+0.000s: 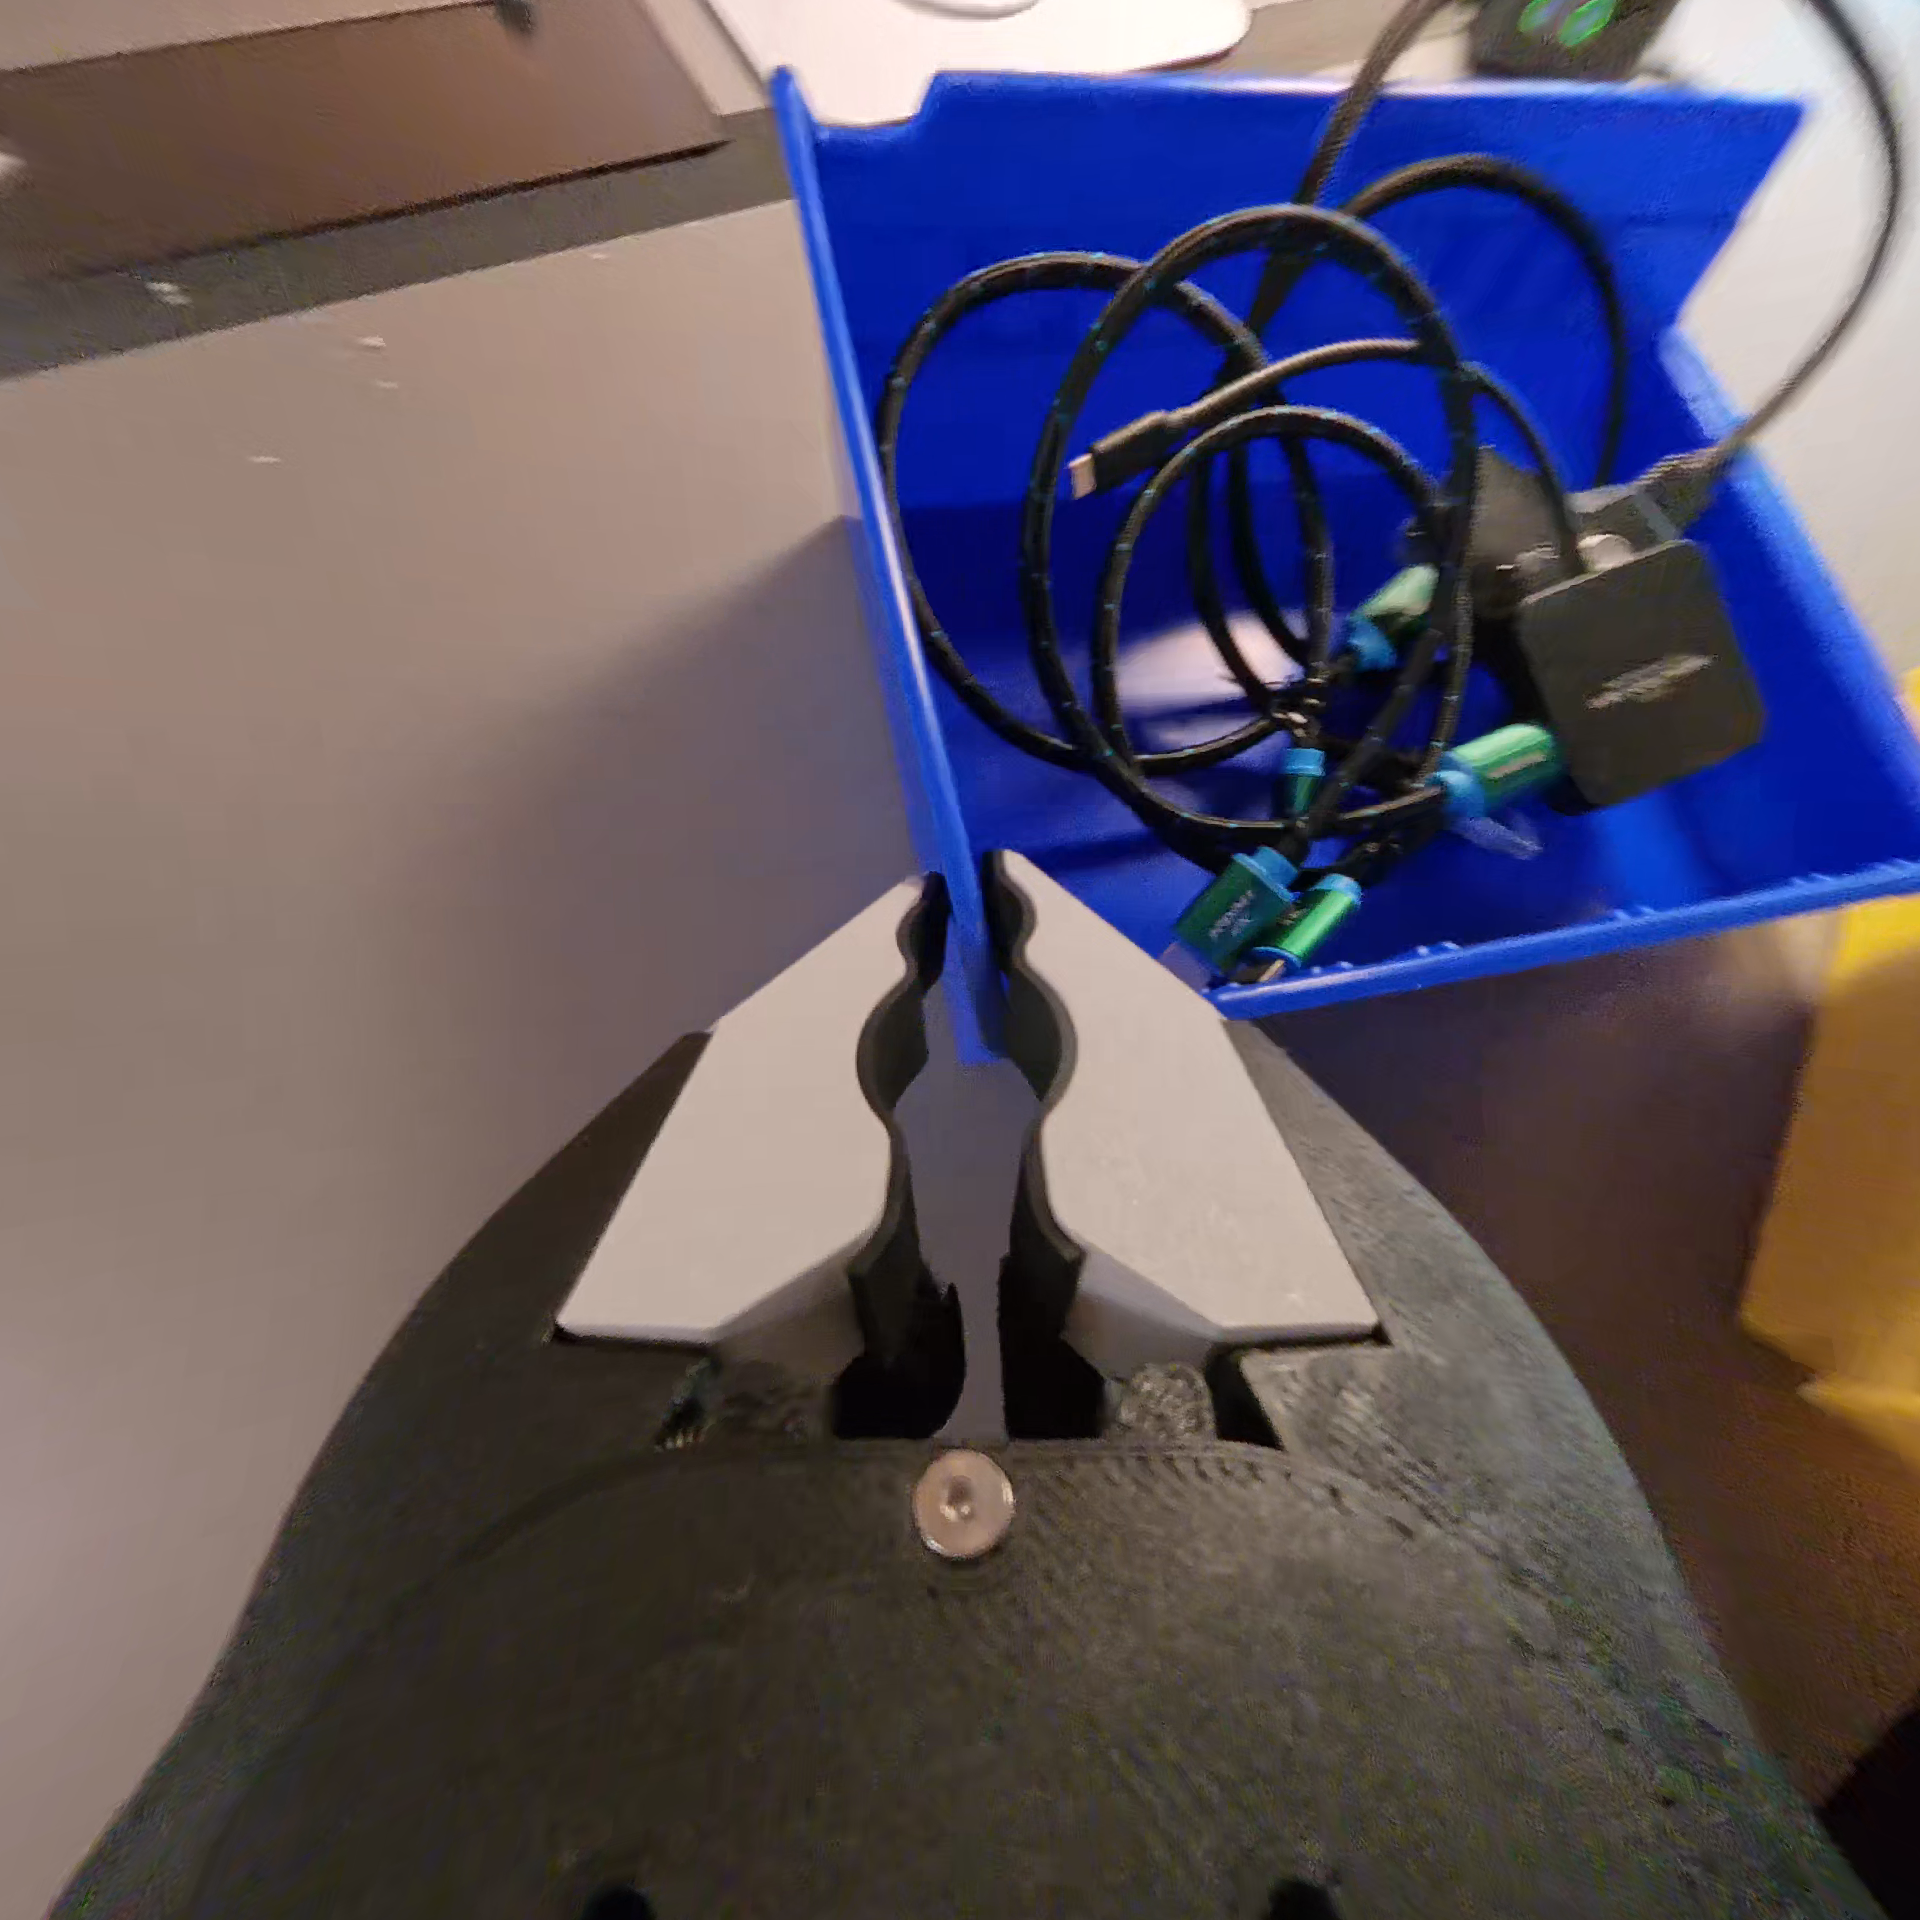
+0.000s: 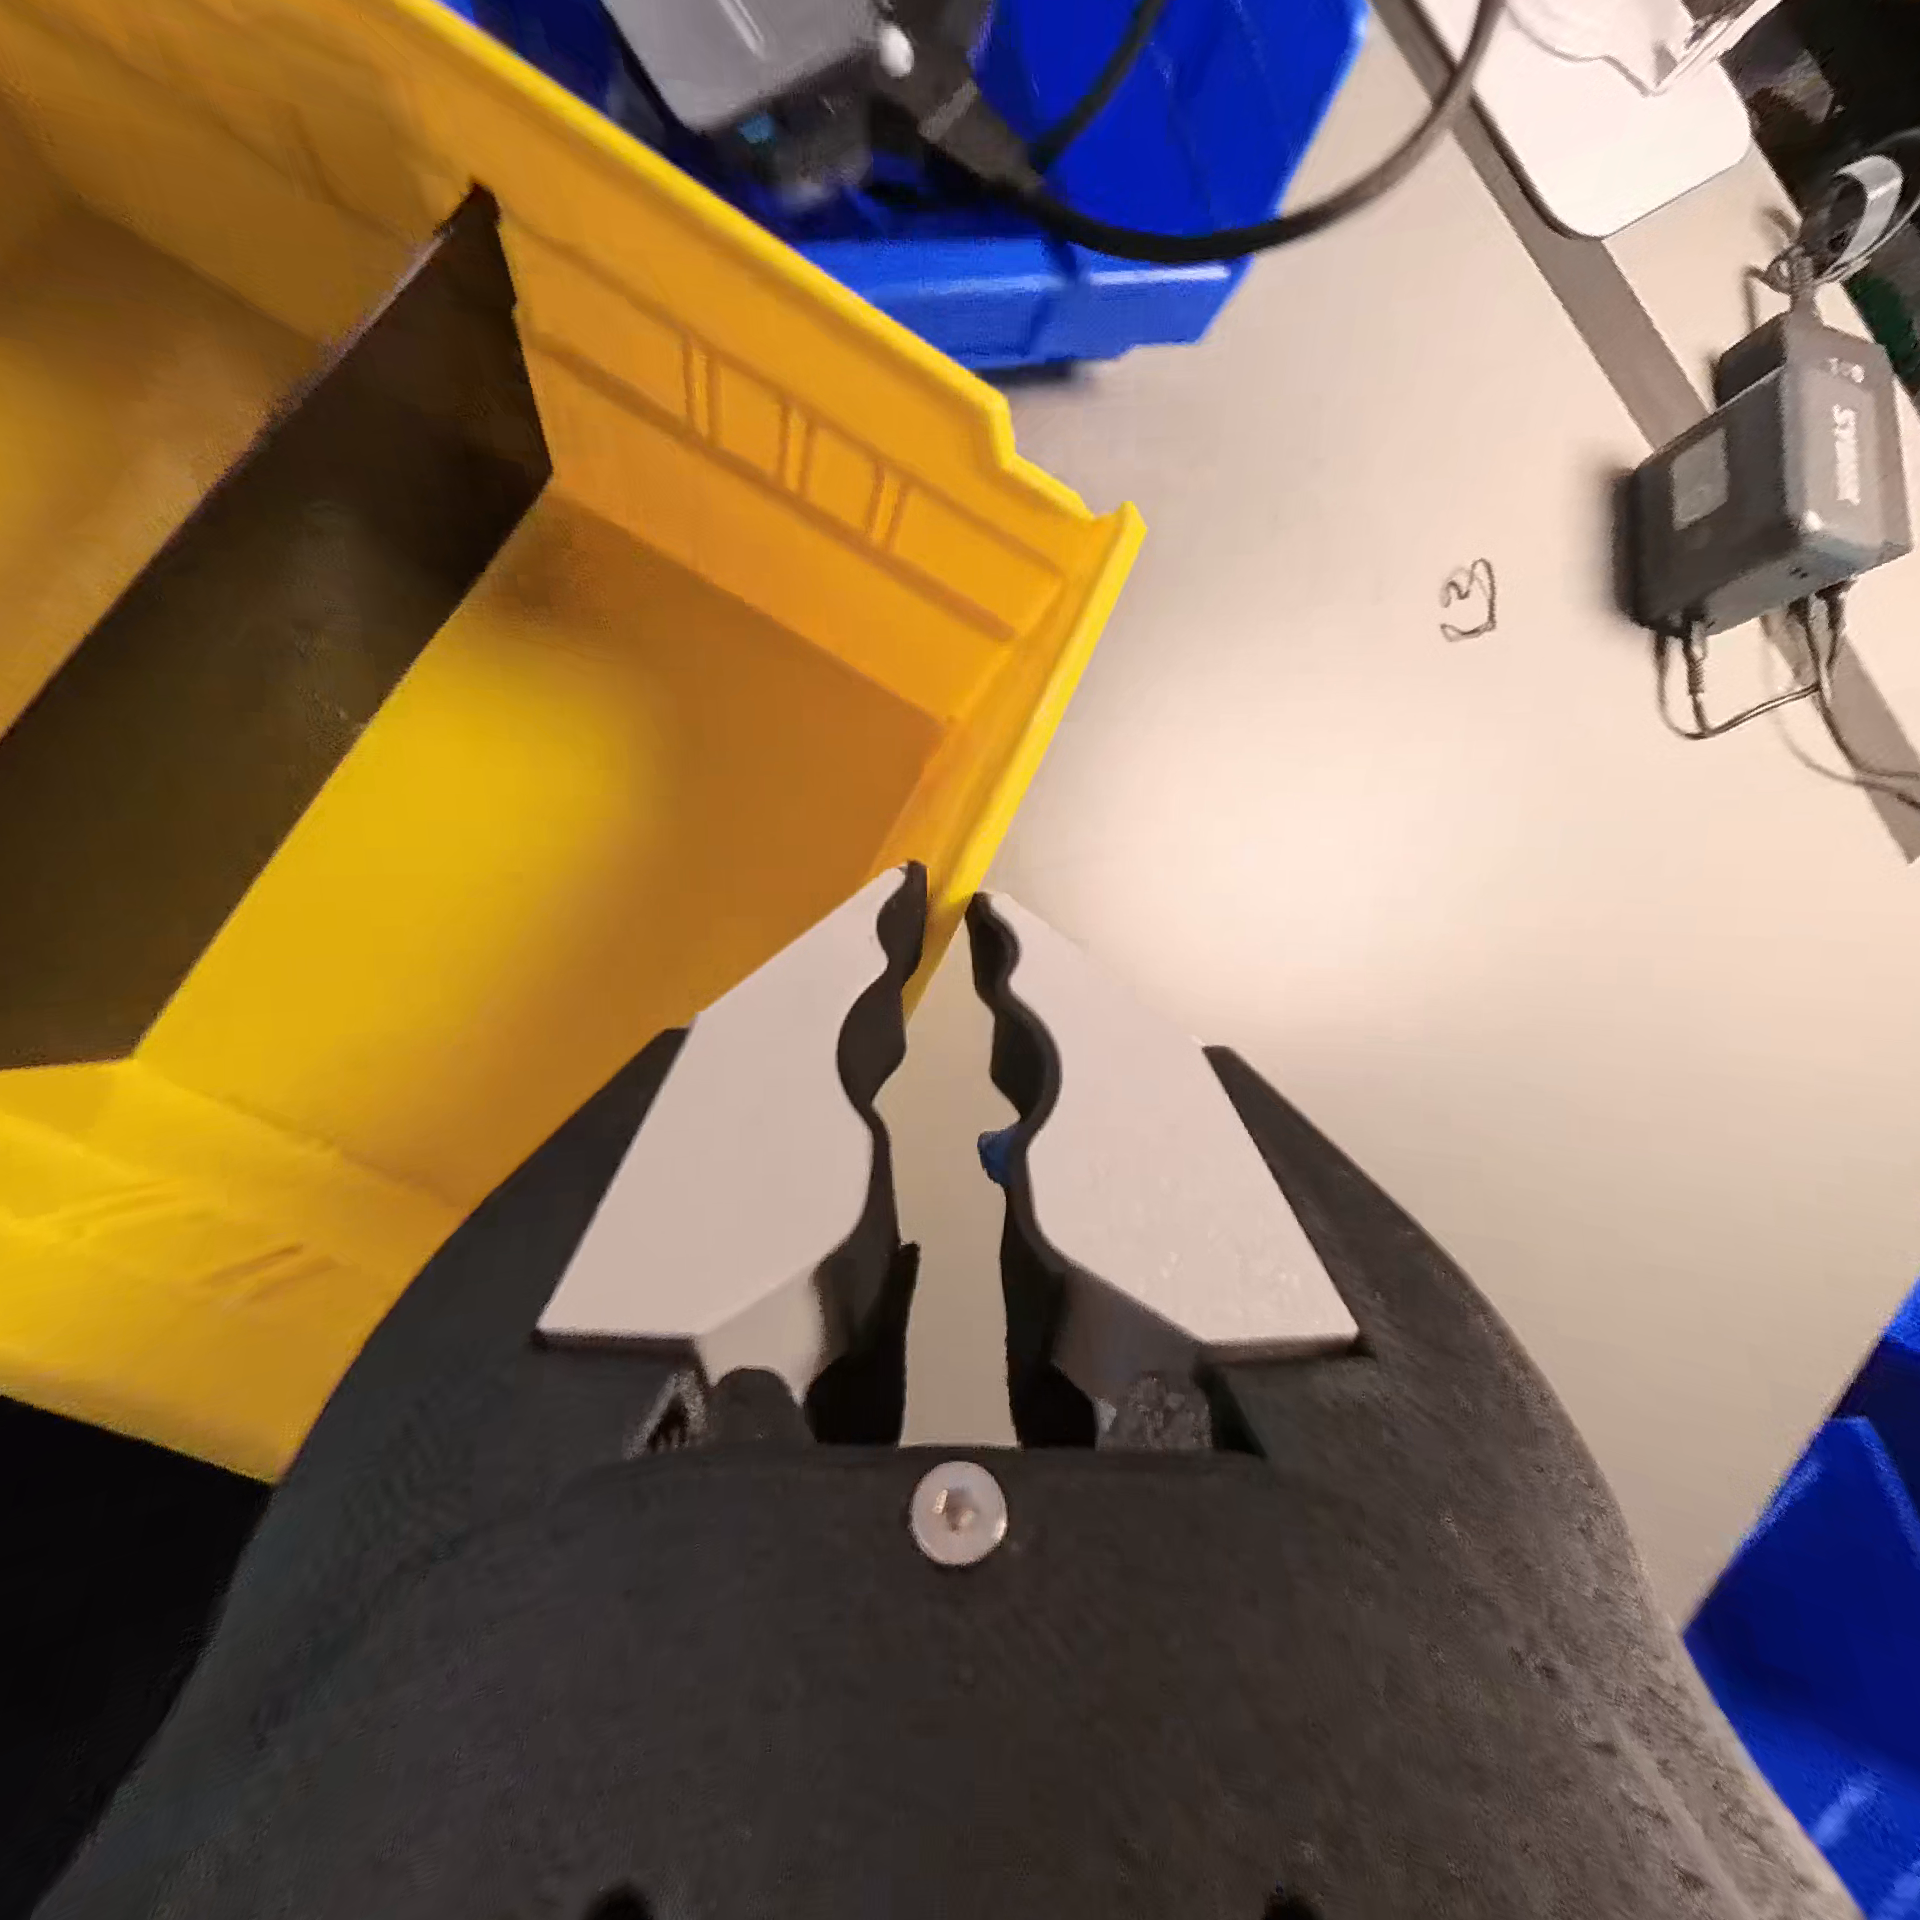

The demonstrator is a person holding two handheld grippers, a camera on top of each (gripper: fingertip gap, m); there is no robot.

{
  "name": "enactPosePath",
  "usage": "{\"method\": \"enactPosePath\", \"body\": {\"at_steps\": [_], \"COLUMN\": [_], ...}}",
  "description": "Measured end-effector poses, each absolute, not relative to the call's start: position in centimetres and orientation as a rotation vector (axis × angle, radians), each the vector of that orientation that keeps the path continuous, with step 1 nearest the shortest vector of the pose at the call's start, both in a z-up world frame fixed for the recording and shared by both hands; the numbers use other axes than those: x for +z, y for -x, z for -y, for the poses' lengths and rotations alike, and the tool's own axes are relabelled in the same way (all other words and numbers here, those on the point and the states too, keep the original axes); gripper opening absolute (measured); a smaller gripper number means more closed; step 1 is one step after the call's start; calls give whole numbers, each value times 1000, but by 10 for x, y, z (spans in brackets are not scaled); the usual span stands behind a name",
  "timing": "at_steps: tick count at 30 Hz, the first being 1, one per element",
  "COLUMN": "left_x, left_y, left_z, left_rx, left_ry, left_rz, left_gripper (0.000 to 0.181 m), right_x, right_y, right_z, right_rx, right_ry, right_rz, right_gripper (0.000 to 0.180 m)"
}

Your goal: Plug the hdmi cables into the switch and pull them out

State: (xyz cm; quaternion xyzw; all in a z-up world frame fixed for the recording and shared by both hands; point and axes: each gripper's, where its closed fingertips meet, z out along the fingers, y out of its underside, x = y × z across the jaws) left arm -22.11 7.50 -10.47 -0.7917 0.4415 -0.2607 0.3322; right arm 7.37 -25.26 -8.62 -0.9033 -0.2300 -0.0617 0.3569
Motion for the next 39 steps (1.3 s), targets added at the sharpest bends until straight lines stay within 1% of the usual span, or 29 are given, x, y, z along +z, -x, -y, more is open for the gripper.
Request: {"method": "enactPosePath", "body": {"at_steps": [2, 4, 5, 6, 8, 10, 13, 15, 17, 19, 21, 23, 25, 29, 33, 34, 35, 36, 39], "left_x": [-106, -106, -106, -105, -100, -81, -44, -30, -31, -53, -90, -129, -151, -152, -152, -149, -144, -137, -103], "left_y": [243, 270, 287, 307, 351, 386, 397, 345, 271, 218, 188, 175, 187, 222, 310, 331, 347, 358, 351], "left_z": [-91, -107, -118, -132, -152, -161, -144, -102, -39, 15, 38, 43, 31, 46, 43, 35, 28, 28, 41], "left_rx": [-570, -514, -467, -386, -184, 16, 178, 1, -268, -372, -270, -115, 160, 181, 343, 389, 404, 350, 11], "left_ry": [2080, 2136, 2173, 2210, 2280, 2265, 2154, 2048, 1916, 1867, 1868, 1920, 1947, 1942, 2035, 2076, 2110, 2138, 2045], "left_rz": [-1185, -1184, -1153, -1107, -1010, -913, -880, -1053, -1350, -1622, -1822, -1947, -2012, -2128, -2196, -2124, -2024, -1930, -1636], "left_gripper": [5, 6, 14, 29, 46, 63, 64, 63, 61, 59, 62, 60, 50, 33, 29, 35, 42, 42, 52], "right_x": [-86, -86, -85, -83, -76, -59, -42, -45, -61, -87, -118, -142, -153, -153, -150, -146, -141, -134, -107], "right_y": [-91, -116, -130, -144, -165, -162, -110, -53, 2, 41, 52, 56, 60, 32, -26, -40, -50, -53, -45], "right_z": [245, 238, 234, 232, 233, 234, 231, 227, 221, 211, 200, 198, 204, 241, 293, 302, 307, 311, 308], "right_rx": [-268, -431, -511, -586, -702, -697, -479, -248, -31, 82, 32, -1, 15, -133, -362, -428, -454, -434, -278], "right_ry": [2331, 2309, 2305, 2314, 2338, 2309, 2232, 2209, 2237, 2311, 2415, 2488, 2496, 2515, 2605, 2620, 2628, 2621, 2433], "right_rz": [694, 830, 868, 881, 860, 796, 753, 798, 858, 910, 959, 1031, 1100, 1302, 1388, 1329, 1220, 1076, 615], "right_gripper": [10, 11, 12, 13, 15, 22, 25, 27, 30, 39, 50, 54, 43, 40, 39, 39, 43, 53, 71]}}
